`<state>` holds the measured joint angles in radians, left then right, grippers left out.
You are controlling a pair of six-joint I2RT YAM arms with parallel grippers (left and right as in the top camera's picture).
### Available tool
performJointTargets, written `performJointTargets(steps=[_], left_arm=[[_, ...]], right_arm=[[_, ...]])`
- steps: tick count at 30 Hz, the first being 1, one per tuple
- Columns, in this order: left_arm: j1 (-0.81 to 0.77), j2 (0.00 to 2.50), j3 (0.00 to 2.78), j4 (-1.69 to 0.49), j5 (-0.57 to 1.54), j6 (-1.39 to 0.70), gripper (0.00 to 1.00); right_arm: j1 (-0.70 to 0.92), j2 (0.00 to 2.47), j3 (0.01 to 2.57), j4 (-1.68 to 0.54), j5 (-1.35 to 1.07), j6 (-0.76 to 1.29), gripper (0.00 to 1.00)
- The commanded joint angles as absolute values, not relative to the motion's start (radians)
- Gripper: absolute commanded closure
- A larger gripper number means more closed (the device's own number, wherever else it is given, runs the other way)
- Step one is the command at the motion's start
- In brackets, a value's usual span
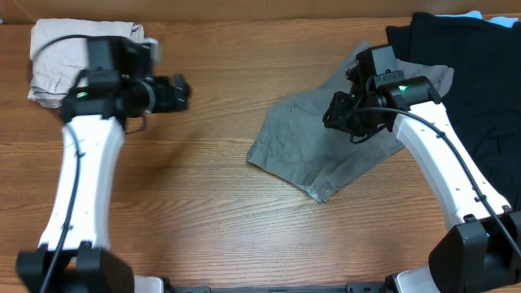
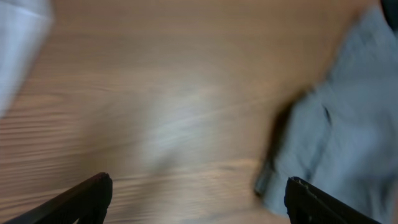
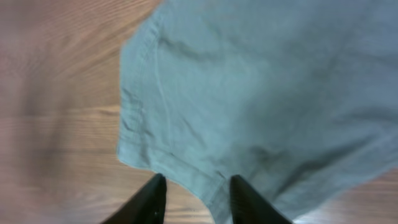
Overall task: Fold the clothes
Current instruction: 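Grasp the grey shorts' waistband edge with the left gripper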
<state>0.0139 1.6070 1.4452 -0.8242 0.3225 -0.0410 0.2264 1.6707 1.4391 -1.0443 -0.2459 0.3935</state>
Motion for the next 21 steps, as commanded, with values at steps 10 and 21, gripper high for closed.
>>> performJointTargets(steps=[10,21], left_arm=[[-0.332,1.943,1.421,-0.833,0.352,0.222,0.09],[-0.401,2.044,1.421,-0.827,0.258,0.229,0.35]], right_arm=[[0.082,1.636,1.465,-1.097,-0.199,0.358,0.5],[0.004,1.636,1.465,-1.11,-0.199,0.334,0.5]])
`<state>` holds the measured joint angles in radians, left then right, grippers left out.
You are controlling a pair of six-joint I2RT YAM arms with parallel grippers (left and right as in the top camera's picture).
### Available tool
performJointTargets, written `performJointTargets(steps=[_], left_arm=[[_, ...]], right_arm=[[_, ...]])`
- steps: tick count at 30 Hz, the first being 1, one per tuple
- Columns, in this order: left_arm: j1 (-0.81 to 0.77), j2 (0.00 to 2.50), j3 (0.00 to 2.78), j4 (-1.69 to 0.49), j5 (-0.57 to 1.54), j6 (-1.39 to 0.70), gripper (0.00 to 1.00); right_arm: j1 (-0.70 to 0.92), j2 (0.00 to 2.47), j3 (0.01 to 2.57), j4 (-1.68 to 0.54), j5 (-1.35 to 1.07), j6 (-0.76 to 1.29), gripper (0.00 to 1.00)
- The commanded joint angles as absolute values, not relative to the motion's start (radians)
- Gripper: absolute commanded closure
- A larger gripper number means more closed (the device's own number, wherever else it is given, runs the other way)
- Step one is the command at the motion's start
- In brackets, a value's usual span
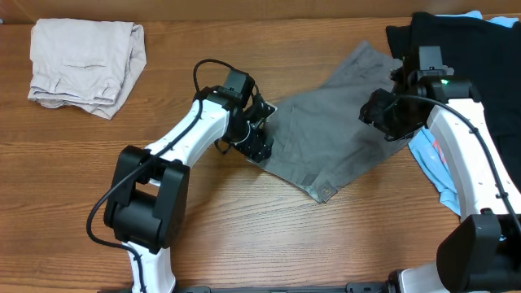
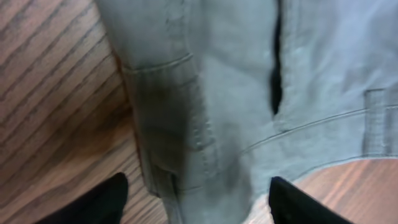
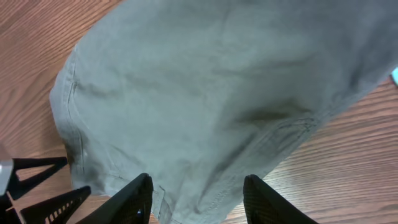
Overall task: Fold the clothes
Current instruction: 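Grasp the grey shorts' waistband edge with the left gripper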
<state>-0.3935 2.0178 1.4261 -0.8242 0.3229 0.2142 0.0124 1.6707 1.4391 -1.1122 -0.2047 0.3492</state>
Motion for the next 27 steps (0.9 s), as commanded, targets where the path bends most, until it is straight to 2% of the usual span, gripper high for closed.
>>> performJointTargets(steps=[1,2,3,4,7,11,18,23,25,27], left_arm=[[-0.4,2.044,1.421,-0.826,0.232,0.218,0.41],[-0.4,2.044,1.421,-0.826,0.215,0.209,0.46],[-0.399,2.044,1.422,-0.822,0.191,0.191,0.55],[-0.399,2.044,1.422,-0.822,0.191,0.189,0.59],[-0.4,2.044,1.422,-0.822,0.204,0.182,0.61],[-0.406,2.044,1.422,-0.827,0.254,0.183,0.54],[-0.435,2.044,1.422,-0.852,0.267,0.183,0.74],[-0.459,2.044,1.422,-0.859,0.266,0.184,0.75],[-0.467,2.044,1.422,-0.862,0.265,0.186,0.78],[-0.476,2.044,1.422,-0.866,0.259,0.187,0.93]], right_arm=[[0.004,1.636,1.465,-1.109,-0.197,0.329,0.5],[0.004,1.636,1.465,-1.109,-0.195,0.328,0.5],[0.004,1.636,1.465,-1.109,-0.194,0.325,0.49],[0.004,1.636,1.465,-1.109,-0.194,0.325,0.49],[0.004,1.636,1.465,-1.109,-0.191,0.325,0.49],[0.004,1.636,1.465,-1.109,-0.191,0.325,0.48],[0.004,1.636,1.465,-1.107,-0.191,0.325,0.44],[0.004,1.636,1.465,-1.107,-0.191,0.325,0.44],[0.004,1.636,1.465,-1.108,-0.191,0.325,0.44],[0.004,1.636,1.465,-1.108,-0.191,0.325,0.44]])
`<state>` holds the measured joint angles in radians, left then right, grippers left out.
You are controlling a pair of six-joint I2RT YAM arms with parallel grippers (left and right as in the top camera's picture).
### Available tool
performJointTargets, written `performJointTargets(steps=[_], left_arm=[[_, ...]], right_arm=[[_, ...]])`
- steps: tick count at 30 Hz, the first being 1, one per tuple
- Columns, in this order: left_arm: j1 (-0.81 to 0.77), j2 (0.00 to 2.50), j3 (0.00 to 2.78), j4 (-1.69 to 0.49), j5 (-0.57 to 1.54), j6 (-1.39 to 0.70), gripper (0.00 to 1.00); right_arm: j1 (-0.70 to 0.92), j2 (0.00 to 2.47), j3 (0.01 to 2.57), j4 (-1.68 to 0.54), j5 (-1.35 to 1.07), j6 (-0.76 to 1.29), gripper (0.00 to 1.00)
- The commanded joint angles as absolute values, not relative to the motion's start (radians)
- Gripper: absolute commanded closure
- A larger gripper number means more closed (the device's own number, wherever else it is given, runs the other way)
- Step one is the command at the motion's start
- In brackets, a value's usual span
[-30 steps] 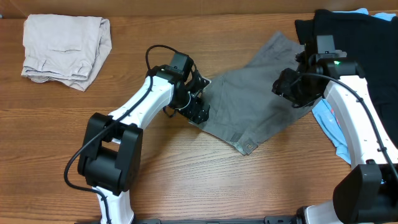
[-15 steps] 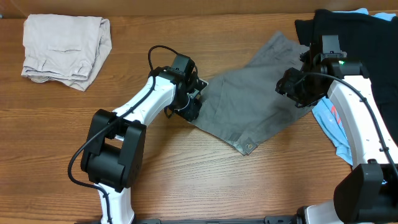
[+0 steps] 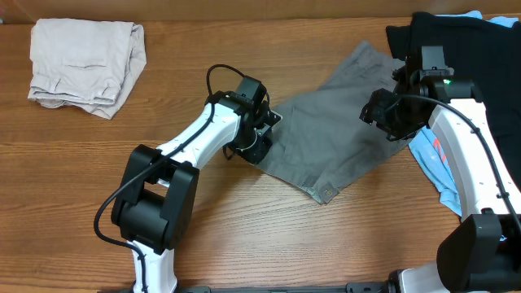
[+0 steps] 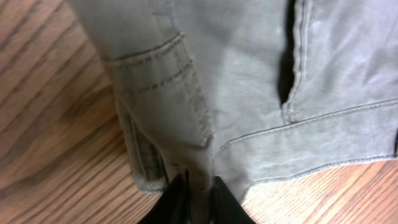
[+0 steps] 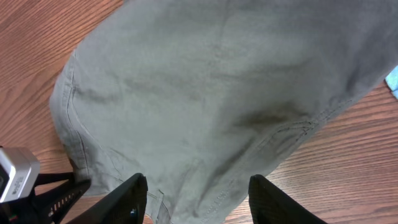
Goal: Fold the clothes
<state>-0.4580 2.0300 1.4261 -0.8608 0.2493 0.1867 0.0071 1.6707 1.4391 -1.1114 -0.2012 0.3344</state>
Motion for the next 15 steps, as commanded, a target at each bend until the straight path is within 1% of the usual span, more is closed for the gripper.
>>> performJointTargets(steps=[1,5,7,9,12,15], left_arm=[[-0.478,2.044,1.422,-0.867,0.258,0.187,0.96],[-0.475,2.043,1.439,-0.875,0.254,0.168,0.96],[-0.464,2.043,1.508,-0.913,0.255,0.125,0.96],[-0.453,2.042,1.622,-0.972,0.26,0.084,0.96],[-0.442,2.041,1.855,-1.069,0.263,0.036,0.96],[-0.439,2.041,2.109,-1.122,0.263,-0.01,0.96]], right_arm=[[0.004,1.636,1.465,-1.108,-0.191,0.325,0.44],[0.004,1.636,1.465,-1.11,-0.191,0.325,0.44],[0.004,1.636,1.465,-1.11,-0.191,0.325,0.44],[0.004,1.636,1.465,-1.11,-0.191,0.325,0.45],[0.004,1.636,1.465,-1.11,-0.195,0.326,0.45],[0.004,1.636,1.465,-1.111,-0.209,0.326,0.45]])
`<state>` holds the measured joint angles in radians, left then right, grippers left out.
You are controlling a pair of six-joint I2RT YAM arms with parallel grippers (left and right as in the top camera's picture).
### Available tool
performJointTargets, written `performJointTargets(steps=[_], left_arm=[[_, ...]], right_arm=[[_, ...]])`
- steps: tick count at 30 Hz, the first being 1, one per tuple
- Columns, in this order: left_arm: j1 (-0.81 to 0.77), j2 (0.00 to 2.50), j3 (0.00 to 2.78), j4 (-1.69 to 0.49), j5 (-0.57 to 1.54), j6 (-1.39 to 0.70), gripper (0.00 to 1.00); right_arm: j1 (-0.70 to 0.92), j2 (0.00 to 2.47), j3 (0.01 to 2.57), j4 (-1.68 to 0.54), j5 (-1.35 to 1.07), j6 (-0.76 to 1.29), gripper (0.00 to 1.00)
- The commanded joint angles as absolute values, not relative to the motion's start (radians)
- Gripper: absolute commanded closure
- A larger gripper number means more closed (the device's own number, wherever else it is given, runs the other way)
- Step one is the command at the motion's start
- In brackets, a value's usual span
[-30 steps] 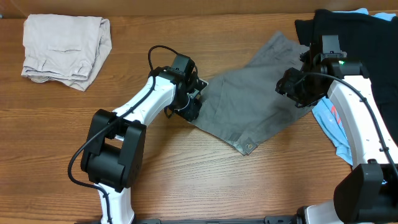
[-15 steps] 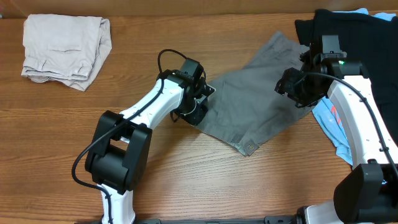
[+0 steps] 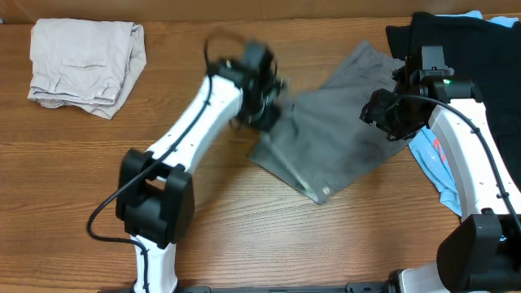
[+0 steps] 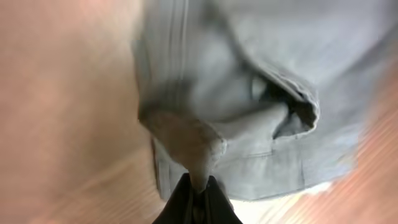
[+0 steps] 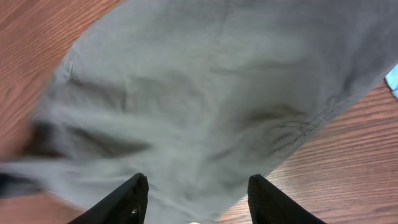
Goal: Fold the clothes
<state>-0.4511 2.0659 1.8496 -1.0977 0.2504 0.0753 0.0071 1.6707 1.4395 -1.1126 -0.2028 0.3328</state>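
Observation:
Grey shorts [image 3: 334,150] lie crumpled at the middle right of the wooden table [image 3: 203,236]. My left gripper [image 3: 264,110] is shut on their left edge and holds that edge lifted; the cloth [image 4: 249,106] hangs bunched from the fingertips [image 4: 198,202]. My right gripper [image 3: 383,122] stands open over the shorts' right side, its fingers [image 5: 121,202] spread above the grey fabric [image 5: 211,99] with nothing between them.
A folded beige garment [image 3: 85,57] rests at the back left corner. A black garment [image 3: 460,65] is piled at the back right, and a light blue cloth [image 3: 431,159] shows under the right arm.
The left gripper, shut on the shorts' left edge, has risen and shifted toward the back, pulling the cloth up with it. The right gripper has stayed in place, open.
At first the left gripper was open near the beige pile and the right one over the shorts' middle. Then the left gripper was open at the shorts' left edge, the right over their right side. Then the left shut on that edge, and now holds it lifted.

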Motion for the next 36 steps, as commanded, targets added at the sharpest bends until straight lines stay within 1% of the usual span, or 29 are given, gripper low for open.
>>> performJointTargets(steps=[1,7,8,13,14,17,18,20,23,28,29,31,34,36], left_arm=[[-0.439,2.041,2.188,-1.128,0.263,-0.025,0.96],[-0.44,2.042,2.541,-1.112,0.263,-0.117,0.96],[-0.44,2.042,2.581,-1.102,0.263,-0.13,0.96],[-0.44,2.041,2.663,-1.021,0.263,-0.176,0.96],[-0.44,2.041,2.664,-1.001,0.263,-0.189,0.96],[-0.44,2.042,2.664,-0.936,0.255,-0.231,0.96],[-0.44,2.042,2.664,-0.901,0.244,-0.247,0.96],[-0.44,2.042,2.664,-0.868,0.229,-0.267,0.96],[-0.44,2.042,2.664,-0.837,0.228,-0.28,0.96],[-0.441,2.042,2.664,-0.814,0.229,-0.312,0.96],[-0.443,2.042,2.664,-0.812,0.229,-0.318,0.96],[-0.449,2.04,2.668,-0.811,0.229,-0.319,0.96],[-0.46,2.03,2.677,-0.81,0.229,-0.323,0.96],[-0.466,2.013,2.687,-0.812,0.228,-0.323,0.96]], right_arm=[[0.004,1.636,1.465,-1.11,-0.216,0.326,0.45],[0.004,1.636,1.465,-1.085,-0.315,0.324,0.47],[0.006,1.636,1.465,-1.07,-0.356,0.31,0.49],[0.048,1.636,1.465,-0.944,-0.561,0.292,0.55],[0.066,1.636,1.465,-0.91,-0.581,0.302,0.57],[0.156,1.636,1.465,-0.776,-0.572,0.384,0.57],[0.212,1.636,1.465,-0.698,-0.523,0.454,0.57],[0.273,1.636,1.465,-0.636,-0.424,0.538,0.56],[0.348,1.636,1.444,-0.541,-0.306,0.647,0.56],[0.474,1.637,1.364,-0.302,-0.099,0.846,0.56],[0.491,1.637,1.351,-0.258,-0.061,0.87,0.55],[0.52,1.645,1.335,-0.2,0.049,0.954,0.49],[0.528,1.669,1.334,-0.183,0.127,1.012,0.41],[0.514,1.692,1.334,-0.186,0.134,1.023,0.4]])
